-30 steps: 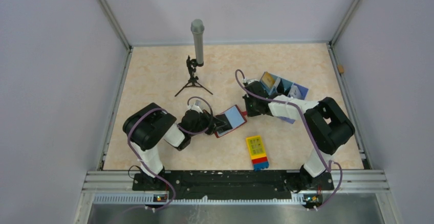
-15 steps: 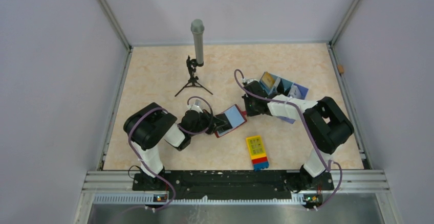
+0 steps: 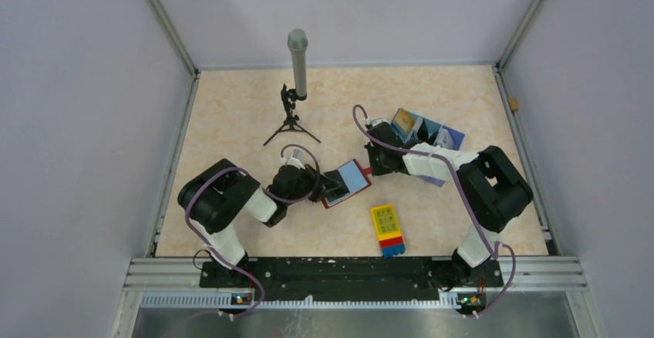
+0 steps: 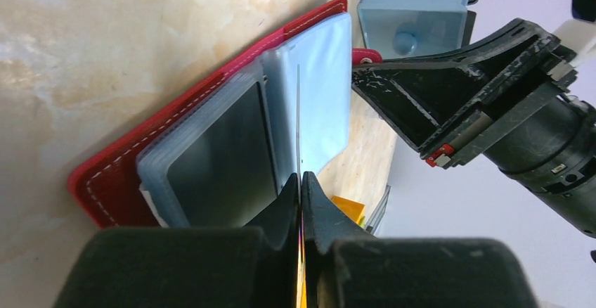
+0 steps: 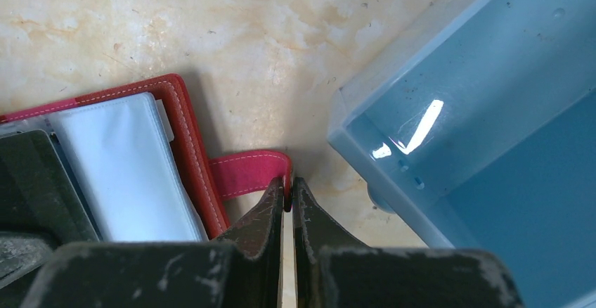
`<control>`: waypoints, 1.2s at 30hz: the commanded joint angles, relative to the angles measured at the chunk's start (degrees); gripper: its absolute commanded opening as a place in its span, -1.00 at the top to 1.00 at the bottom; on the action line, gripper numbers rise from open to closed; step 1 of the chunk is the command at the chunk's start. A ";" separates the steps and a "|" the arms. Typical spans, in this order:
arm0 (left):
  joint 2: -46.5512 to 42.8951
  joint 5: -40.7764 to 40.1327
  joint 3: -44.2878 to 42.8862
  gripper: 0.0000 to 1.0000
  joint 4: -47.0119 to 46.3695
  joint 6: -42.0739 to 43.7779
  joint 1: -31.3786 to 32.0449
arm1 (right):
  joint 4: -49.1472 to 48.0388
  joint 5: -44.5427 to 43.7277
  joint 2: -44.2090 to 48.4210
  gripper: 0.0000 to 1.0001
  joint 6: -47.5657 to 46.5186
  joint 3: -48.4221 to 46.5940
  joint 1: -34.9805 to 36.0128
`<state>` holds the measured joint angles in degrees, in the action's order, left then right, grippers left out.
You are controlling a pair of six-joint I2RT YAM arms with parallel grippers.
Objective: Put the credit cards into the card holder
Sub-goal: Insert the credit card into the card holder.
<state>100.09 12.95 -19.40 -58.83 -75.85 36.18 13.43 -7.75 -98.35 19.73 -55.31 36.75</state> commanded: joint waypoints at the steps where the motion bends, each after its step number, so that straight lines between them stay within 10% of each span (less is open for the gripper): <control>1: -1.13 -0.89 -0.68 1.00 1.77 1.24 0.58 | 2.95 -1.28 -2.47 1.00 0.16 -1.10 0.93; 36: -2.71 -1.96 -0.81 1.00 1.73 0.97 0.72 | 3.66 -1.83 -3.16 1.00 0.09 -1.73 1.48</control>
<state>99.39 11.90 -19.70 -56.07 -75.70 36.60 14.61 -8.56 -98.98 19.70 -56.38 37.17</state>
